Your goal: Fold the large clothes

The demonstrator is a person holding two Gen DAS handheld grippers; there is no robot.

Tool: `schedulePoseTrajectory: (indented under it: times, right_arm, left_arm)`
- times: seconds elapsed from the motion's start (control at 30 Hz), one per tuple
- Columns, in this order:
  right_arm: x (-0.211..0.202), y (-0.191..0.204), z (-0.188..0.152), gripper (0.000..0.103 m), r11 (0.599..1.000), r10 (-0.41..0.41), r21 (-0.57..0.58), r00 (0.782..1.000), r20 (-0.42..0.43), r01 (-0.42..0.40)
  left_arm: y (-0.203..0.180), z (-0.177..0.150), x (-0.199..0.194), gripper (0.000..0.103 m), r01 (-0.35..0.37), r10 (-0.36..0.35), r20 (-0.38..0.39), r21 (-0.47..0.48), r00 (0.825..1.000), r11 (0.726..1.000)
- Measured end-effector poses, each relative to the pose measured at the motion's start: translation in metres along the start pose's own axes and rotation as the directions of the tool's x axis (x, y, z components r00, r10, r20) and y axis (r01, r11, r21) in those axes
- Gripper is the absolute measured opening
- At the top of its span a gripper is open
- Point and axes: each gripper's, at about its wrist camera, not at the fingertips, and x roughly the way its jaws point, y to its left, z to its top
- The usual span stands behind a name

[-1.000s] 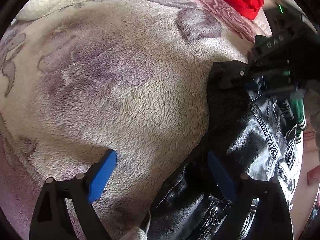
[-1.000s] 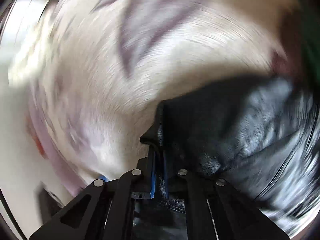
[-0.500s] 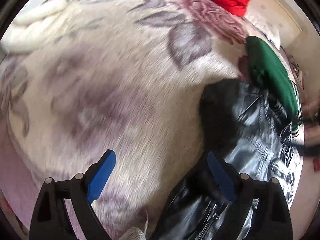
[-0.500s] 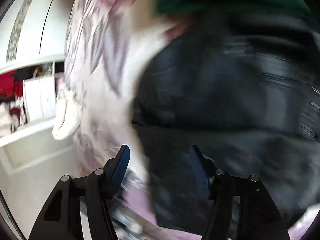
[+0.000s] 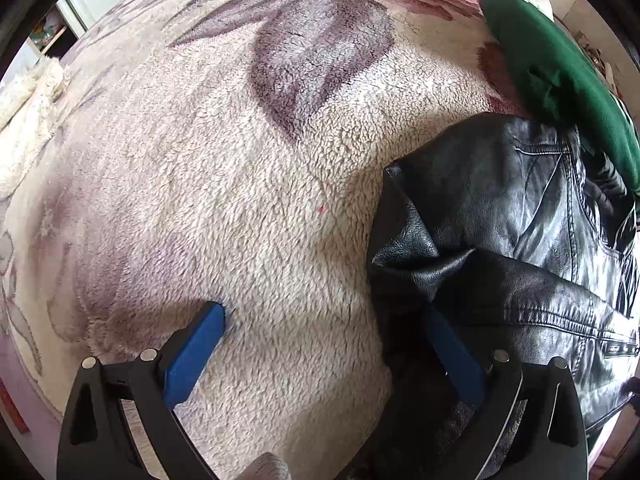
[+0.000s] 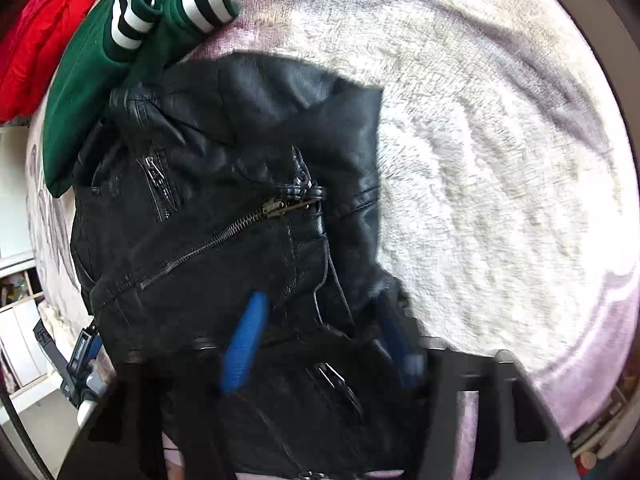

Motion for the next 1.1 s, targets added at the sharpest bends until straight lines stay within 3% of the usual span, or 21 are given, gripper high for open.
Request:
schedulePoseTrajectory:
  times: [0.07, 0.23, 0.3, 0.37, 0.47, 0.53, 0.6, 0.73, 0.83, 0.93, 1.0, 1.03, 1.1]
  right_arm:
    - [0.005, -0.002, 0.001, 0.016, 0.998, -0.055, -0.013, 0.998, 0.027, 0.055]
    - [0.014, -0.011, 0.012, 0.018, 0.999, -0.017, -0.032, 0.999, -0.034, 0.016]
    - [0.003, -0.011, 0.014, 0.040, 0.997, -0.004, -0.080, 0.998, -0.057, -0.001]
    - [-0.016, -0.018, 0.011, 0.051, 0.993, 0.002, -0.120, 0.998, -0.058, -0.009]
    - [-0.047, -0.041, -0.001, 0.051, 0.986, 0.003, -0.168, 0.997, -0.077, -0.016]
    - [-0.064, -0.063, -0.011, 0.051, 0.981, -0.015, -0.193, 0.996, -0.088, -0.002]
    - [-0.081, -0.086, -0.020, 0.051, 0.975, -0.056, -0.220, 0.994, -0.098, 0.034]
    - [-0.106, -0.134, -0.040, 0.056, 0.963, -0.110, -0.259, 0.985, -0.133, 0.073]
    - [-0.125, -0.172, -0.053, 0.069, 0.959, -0.141, -0.264, 0.982, -0.125, 0.105]
    - [-0.135, -0.214, -0.057, 0.069, 0.964, -0.166, -0.228, 0.979, -0.119, 0.136]
    - [-0.131, -0.239, -0.057, 0.069, 0.972, -0.175, -0.182, 0.977, -0.123, 0.151]
    - [-0.128, -0.252, -0.053, 0.069, 0.975, -0.178, -0.154, 0.975, -0.130, 0.157]
    - [-0.117, -0.267, -0.042, 0.069, 0.979, -0.183, -0.117, 0.973, -0.143, 0.167]
  left_arm:
    - [-0.003, 0.001, 0.000, 0.103, -0.013, 0.013, -0.001, 0.008, 1.000, 1.000]
    - [-0.019, 0.002, -0.033, 0.103, -0.131, 0.128, 0.053, 0.047, 0.990, 0.990]
    - [-0.027, -0.005, -0.060, 0.103, -0.173, 0.168, 0.094, 0.055, 0.981, 0.983]
    - [-0.043, -0.023, -0.096, 0.103, -0.223, 0.214, 0.140, 0.059, 0.967, 0.973]
    - [-0.083, -0.063, -0.140, 0.103, -0.323, 0.301, 0.184, 0.101, 0.936, 0.941]
    - [-0.114, -0.095, -0.160, 0.103, -0.355, 0.331, 0.174, 0.132, 0.928, 0.926]
    - [-0.160, -0.137, -0.174, 0.103, -0.340, 0.321, 0.125, 0.180, 0.939, 0.923]
    - [-0.239, -0.210, -0.179, 0.103, -0.215, 0.222, -0.004, 0.241, 0.975, 0.946]
    - [-0.301, -0.256, -0.161, 0.103, -0.161, 0.194, -0.083, 0.305, 0.977, 0.939]
    - [-0.354, -0.295, -0.132, 0.103, -0.192, 0.240, -0.069, 0.408, 0.968, 0.893]
    - [-0.388, -0.320, -0.108, 0.103, -0.259, 0.302, -0.010, 0.491, 0.953, 0.832]
    - [-0.404, -0.333, -0.088, 0.103, -0.301, 0.344, 0.021, 0.537, 0.939, 0.788]
    - [-0.418, -0.348, -0.066, 0.103, -0.362, 0.410, 0.050, 0.574, 0.911, 0.735]
